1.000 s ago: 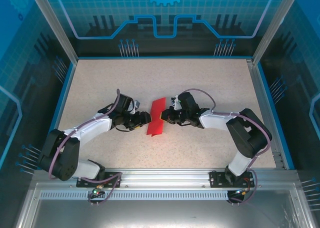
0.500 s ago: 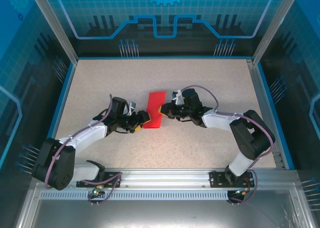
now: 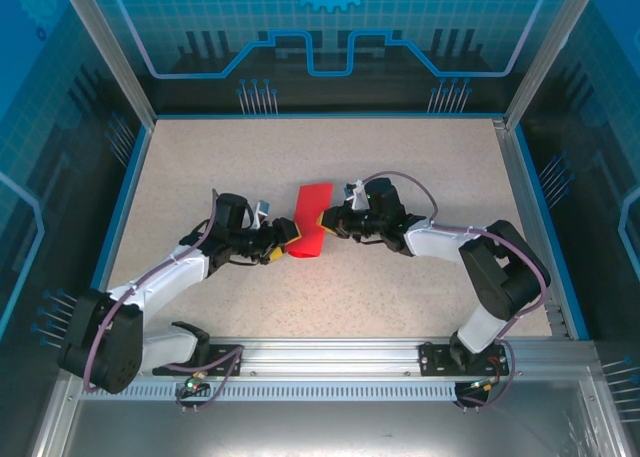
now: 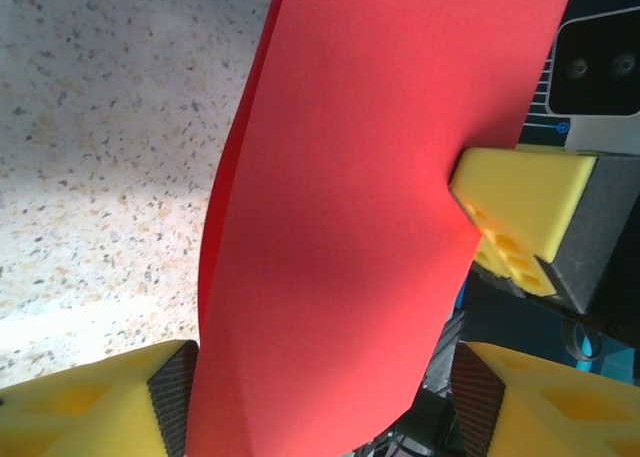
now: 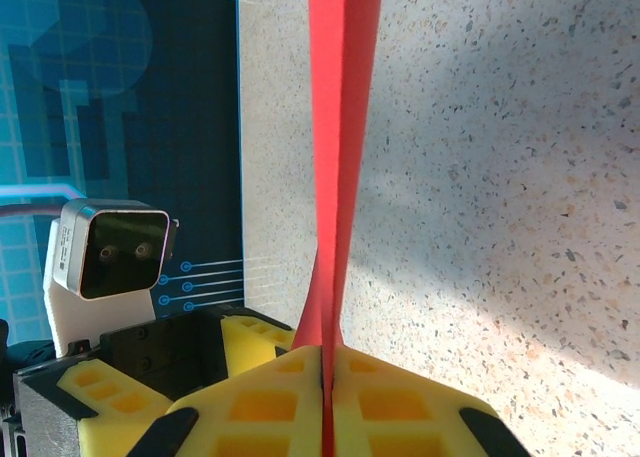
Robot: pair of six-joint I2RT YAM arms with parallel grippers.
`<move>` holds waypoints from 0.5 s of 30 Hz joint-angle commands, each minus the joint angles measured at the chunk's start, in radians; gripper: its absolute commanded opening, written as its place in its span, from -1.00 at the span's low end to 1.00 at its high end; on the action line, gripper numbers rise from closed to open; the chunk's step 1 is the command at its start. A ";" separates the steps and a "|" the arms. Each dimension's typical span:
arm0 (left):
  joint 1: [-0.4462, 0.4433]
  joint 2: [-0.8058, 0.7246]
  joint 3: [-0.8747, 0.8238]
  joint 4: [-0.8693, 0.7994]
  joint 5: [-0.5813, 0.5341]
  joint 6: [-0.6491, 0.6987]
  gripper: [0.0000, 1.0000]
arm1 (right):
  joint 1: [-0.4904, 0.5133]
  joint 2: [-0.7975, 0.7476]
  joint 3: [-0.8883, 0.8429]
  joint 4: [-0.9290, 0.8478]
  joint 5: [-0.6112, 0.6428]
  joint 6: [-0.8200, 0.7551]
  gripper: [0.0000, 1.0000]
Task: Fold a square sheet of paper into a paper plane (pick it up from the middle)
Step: Fold the triangle a second time at the center of the table.
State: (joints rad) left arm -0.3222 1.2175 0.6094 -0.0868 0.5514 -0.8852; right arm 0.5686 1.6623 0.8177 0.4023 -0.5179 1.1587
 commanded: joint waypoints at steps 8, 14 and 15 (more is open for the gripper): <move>0.031 -0.041 0.066 -0.096 0.027 0.051 0.40 | -0.010 -0.020 -0.001 -0.065 -0.014 -0.071 -0.85; 0.031 -0.021 0.070 -0.081 0.048 0.052 0.39 | -0.007 -0.020 -0.004 -0.058 -0.016 -0.071 -0.85; 0.031 -0.019 0.070 -0.084 0.048 0.054 0.39 | -0.007 -0.019 -0.006 -0.051 -0.019 -0.067 -0.85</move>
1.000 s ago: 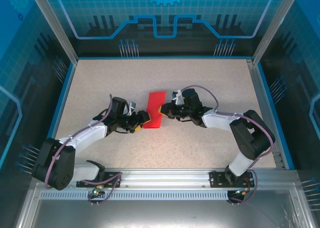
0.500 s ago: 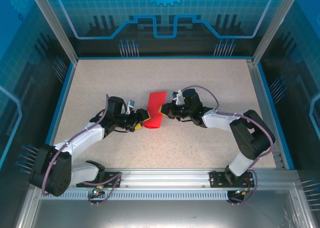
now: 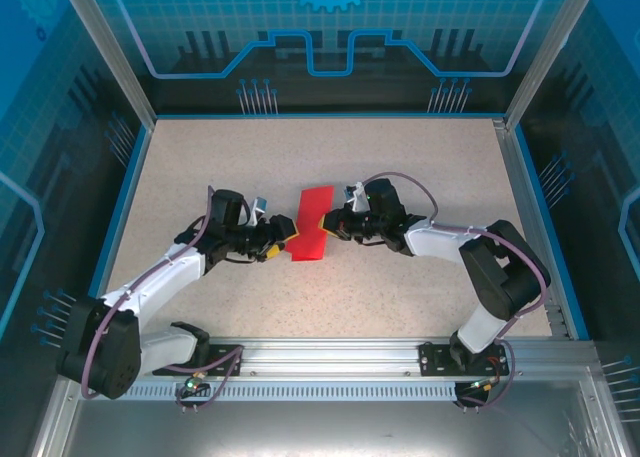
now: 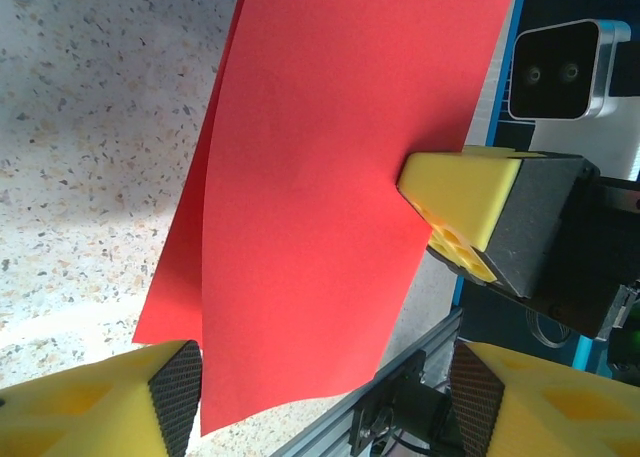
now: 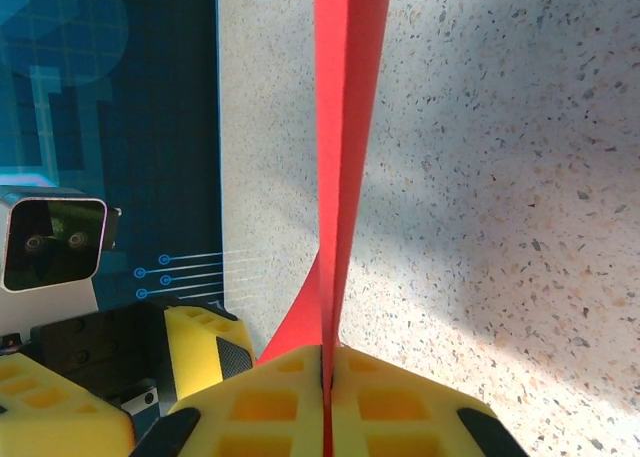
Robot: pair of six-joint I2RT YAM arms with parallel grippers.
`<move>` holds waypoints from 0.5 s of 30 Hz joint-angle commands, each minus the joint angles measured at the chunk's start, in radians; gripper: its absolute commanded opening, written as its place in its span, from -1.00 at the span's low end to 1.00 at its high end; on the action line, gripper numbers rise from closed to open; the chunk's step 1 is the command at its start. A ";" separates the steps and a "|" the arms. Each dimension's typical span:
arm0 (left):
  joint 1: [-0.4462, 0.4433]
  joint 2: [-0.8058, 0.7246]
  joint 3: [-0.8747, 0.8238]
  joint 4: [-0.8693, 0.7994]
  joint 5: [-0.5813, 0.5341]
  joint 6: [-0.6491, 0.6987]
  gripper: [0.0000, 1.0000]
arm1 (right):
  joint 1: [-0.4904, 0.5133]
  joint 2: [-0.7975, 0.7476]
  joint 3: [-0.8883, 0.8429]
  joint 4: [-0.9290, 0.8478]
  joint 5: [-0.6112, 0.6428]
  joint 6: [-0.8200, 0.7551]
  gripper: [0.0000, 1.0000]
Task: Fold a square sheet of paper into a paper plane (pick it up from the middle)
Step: Fold the triangle a second time at the center of the table.
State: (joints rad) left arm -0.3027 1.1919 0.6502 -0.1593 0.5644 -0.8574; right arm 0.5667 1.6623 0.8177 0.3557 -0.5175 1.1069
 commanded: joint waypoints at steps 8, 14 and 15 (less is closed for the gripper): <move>0.011 0.032 0.003 0.063 0.071 -0.029 0.22 | -0.002 0.002 -0.031 0.123 -0.035 0.066 -0.84; 0.011 0.031 0.022 0.010 0.064 0.001 -0.15 | -0.007 0.003 -0.042 0.162 -0.035 0.092 -0.84; 0.011 0.031 0.027 -0.007 0.059 0.009 -0.20 | -0.008 0.005 -0.042 0.162 -0.037 0.092 -0.84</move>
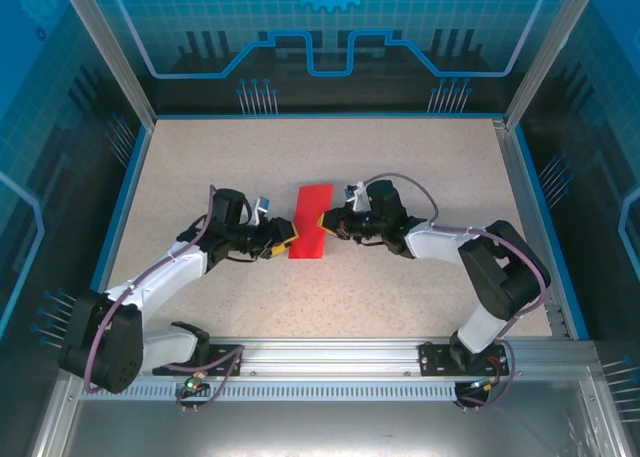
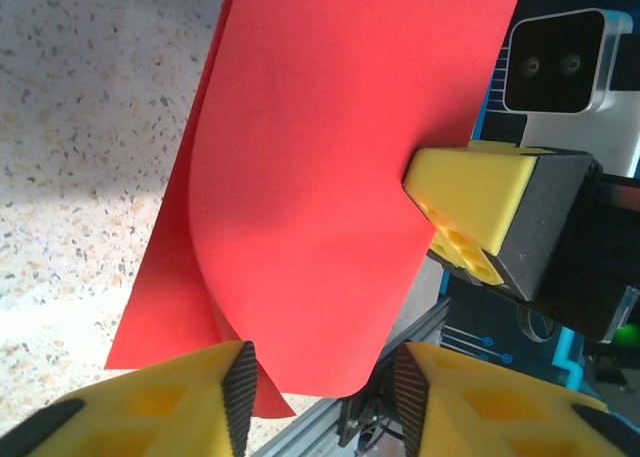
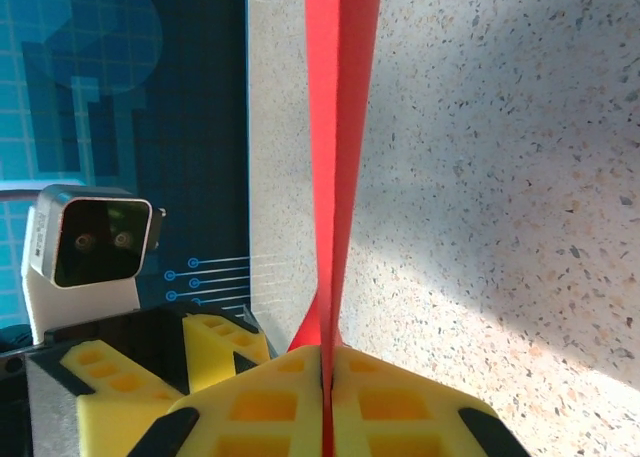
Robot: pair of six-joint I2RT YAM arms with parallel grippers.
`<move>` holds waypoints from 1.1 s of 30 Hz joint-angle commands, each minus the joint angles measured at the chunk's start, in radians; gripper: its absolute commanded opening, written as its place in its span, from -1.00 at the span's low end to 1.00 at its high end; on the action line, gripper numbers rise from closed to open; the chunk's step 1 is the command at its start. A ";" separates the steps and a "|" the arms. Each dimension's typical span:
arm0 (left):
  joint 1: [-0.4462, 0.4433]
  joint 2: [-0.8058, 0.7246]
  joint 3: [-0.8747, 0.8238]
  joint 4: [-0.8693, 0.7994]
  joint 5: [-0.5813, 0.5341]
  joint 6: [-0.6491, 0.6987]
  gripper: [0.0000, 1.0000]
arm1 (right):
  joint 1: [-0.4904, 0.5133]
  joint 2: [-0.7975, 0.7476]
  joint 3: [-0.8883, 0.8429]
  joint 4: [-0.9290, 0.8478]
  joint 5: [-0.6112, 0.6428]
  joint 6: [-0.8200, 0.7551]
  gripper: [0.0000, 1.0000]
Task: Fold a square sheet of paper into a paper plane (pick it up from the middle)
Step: Fold the triangle a second time at the center of the table.
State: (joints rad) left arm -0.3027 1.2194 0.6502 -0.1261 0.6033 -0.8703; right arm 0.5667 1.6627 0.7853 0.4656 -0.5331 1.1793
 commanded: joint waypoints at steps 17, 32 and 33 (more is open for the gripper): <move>0.013 0.023 0.050 -0.140 -0.035 0.108 -0.24 | -0.028 0.006 -0.036 0.123 -0.045 0.075 -0.84; 0.016 -0.004 0.051 -0.091 -0.032 0.069 -0.42 | -0.024 0.001 -0.041 0.101 -0.045 0.054 -0.84; 0.016 -0.004 0.052 -0.096 -0.033 0.070 -0.45 | -0.024 0.000 -0.041 0.087 -0.045 0.044 -0.84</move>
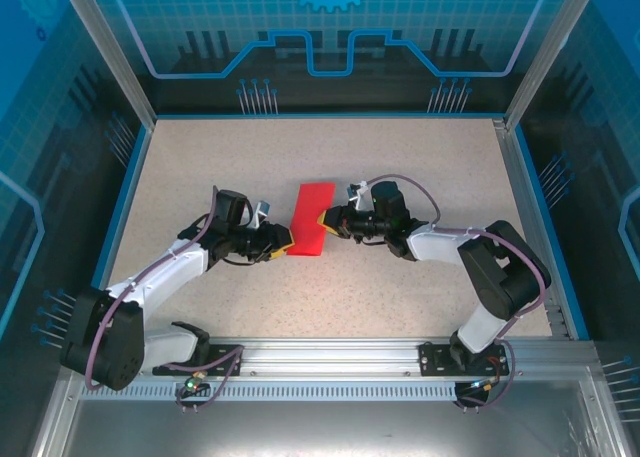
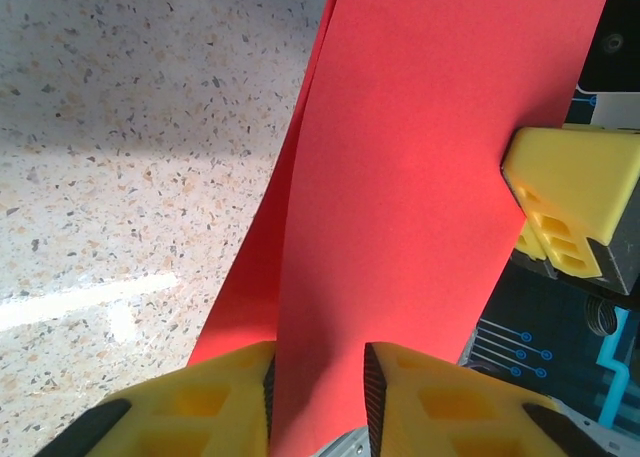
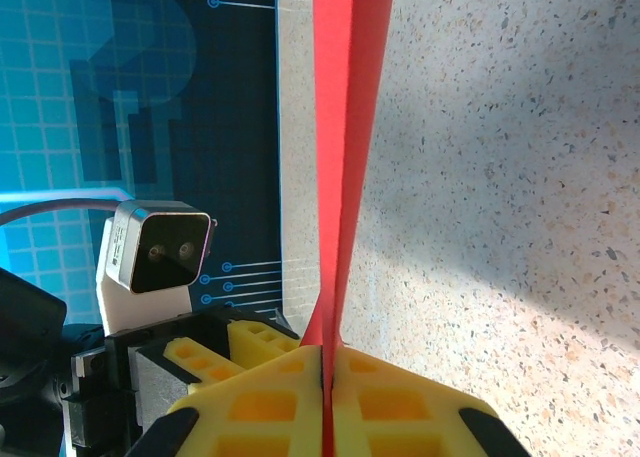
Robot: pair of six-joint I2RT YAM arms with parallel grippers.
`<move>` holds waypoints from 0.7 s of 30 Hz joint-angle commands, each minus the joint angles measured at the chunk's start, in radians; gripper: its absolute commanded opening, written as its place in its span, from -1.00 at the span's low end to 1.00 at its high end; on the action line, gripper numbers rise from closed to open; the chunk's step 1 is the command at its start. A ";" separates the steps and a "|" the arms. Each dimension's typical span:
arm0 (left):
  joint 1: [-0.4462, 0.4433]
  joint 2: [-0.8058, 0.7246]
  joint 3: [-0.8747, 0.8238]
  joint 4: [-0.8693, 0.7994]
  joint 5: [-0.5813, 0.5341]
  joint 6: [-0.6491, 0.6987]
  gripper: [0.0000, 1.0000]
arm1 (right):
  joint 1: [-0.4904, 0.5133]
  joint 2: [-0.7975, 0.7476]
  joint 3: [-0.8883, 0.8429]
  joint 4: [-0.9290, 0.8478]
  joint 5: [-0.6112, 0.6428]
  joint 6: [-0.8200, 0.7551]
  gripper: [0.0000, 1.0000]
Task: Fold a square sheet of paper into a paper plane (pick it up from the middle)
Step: Fold the triangle a second time at the center of the table.
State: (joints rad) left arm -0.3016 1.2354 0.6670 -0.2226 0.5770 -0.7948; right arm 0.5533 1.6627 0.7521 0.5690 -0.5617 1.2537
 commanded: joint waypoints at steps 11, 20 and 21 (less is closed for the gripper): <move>0.015 -0.027 0.034 -0.028 -0.008 0.016 -0.80 | -0.010 0.048 0.004 -0.040 -0.024 -0.064 -0.81; 0.002 0.013 0.006 -0.002 0.001 0.011 -0.91 | -0.007 0.117 0.038 -0.144 -0.032 -0.146 -0.70; -0.004 0.023 0.001 0.005 -0.002 0.010 -0.91 | -0.008 0.122 0.040 -0.152 -0.030 -0.154 -0.69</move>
State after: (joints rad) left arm -0.2985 1.2335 0.6674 -0.2268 0.5728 -0.7864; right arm 0.5537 1.7615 0.7650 0.4698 -0.5701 1.1503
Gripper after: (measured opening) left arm 0.055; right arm 0.149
